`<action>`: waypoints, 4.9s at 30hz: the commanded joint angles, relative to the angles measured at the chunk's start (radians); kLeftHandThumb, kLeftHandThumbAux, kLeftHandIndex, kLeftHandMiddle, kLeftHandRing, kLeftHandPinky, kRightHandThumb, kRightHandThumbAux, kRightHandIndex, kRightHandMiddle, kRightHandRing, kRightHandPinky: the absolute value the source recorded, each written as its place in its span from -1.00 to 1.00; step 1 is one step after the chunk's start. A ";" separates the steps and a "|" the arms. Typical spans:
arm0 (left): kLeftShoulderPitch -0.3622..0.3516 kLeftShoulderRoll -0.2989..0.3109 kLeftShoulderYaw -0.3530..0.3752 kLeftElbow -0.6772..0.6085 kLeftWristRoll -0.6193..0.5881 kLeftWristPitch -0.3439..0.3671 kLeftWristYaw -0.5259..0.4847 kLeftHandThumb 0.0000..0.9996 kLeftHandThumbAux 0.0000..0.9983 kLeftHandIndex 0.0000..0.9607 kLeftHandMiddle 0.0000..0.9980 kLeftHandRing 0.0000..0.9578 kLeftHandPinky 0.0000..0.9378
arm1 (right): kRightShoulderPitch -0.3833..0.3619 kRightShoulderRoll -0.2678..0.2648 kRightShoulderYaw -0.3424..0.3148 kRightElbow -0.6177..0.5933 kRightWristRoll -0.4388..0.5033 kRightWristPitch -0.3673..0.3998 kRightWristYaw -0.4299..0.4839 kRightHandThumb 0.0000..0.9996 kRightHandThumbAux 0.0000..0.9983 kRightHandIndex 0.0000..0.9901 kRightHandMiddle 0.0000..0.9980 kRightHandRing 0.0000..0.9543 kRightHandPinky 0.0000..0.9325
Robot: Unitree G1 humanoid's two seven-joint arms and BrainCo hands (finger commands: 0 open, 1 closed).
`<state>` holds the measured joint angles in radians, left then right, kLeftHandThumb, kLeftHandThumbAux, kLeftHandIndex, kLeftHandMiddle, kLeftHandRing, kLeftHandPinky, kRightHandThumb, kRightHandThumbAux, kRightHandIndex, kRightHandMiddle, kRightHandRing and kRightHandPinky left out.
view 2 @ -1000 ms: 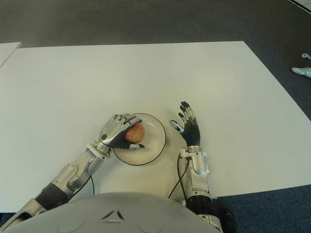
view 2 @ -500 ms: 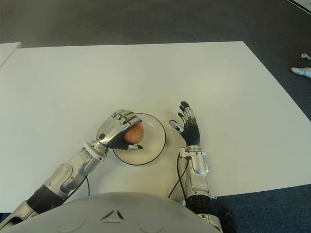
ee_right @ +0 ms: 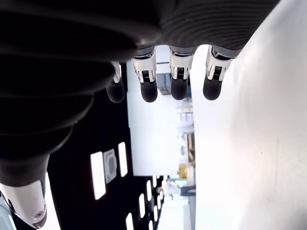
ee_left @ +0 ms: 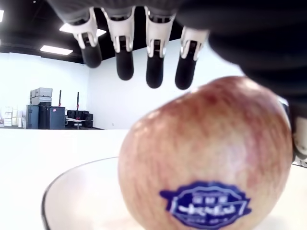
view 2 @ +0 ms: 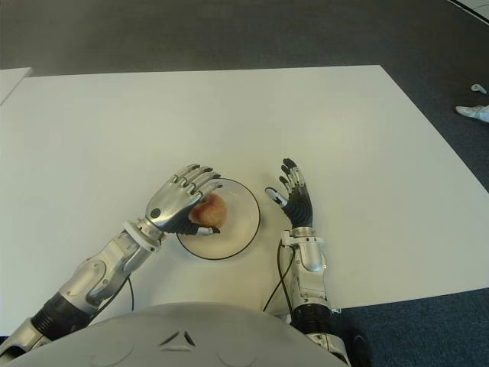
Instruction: Put the apples into the plate.
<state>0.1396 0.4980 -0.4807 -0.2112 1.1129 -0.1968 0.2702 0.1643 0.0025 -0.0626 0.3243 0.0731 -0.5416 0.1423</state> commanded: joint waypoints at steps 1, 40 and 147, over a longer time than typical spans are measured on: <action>0.017 0.010 0.017 -0.020 -0.003 -0.001 -0.024 -0.58 -0.21 -0.64 -0.75 -0.82 -0.88 | 0.041 0.024 0.010 0.079 -0.006 0.008 -0.014 -0.81 0.24 -0.97 -1.00 -1.00 -1.00; 0.145 -0.228 0.256 0.146 -0.582 -0.140 0.110 -0.47 -0.15 -0.73 -0.76 -0.77 -0.66 | 0.018 0.042 0.008 0.148 -0.026 -0.038 -0.051 -0.85 0.14 -1.00 -1.00 -1.00 -1.00; 0.218 -0.561 0.446 0.592 -0.976 -0.301 -0.047 -0.80 0.25 -0.59 -0.52 -0.53 -0.45 | 0.035 -0.007 0.050 0.147 -0.097 -0.025 -0.071 -0.83 0.08 -0.95 -0.99 -1.00 -0.91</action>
<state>0.3244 -0.0595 -0.0447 0.2781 0.1453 -0.5537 0.2223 0.1306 -0.0111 -0.0181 0.3715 -0.0111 -0.5767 0.0791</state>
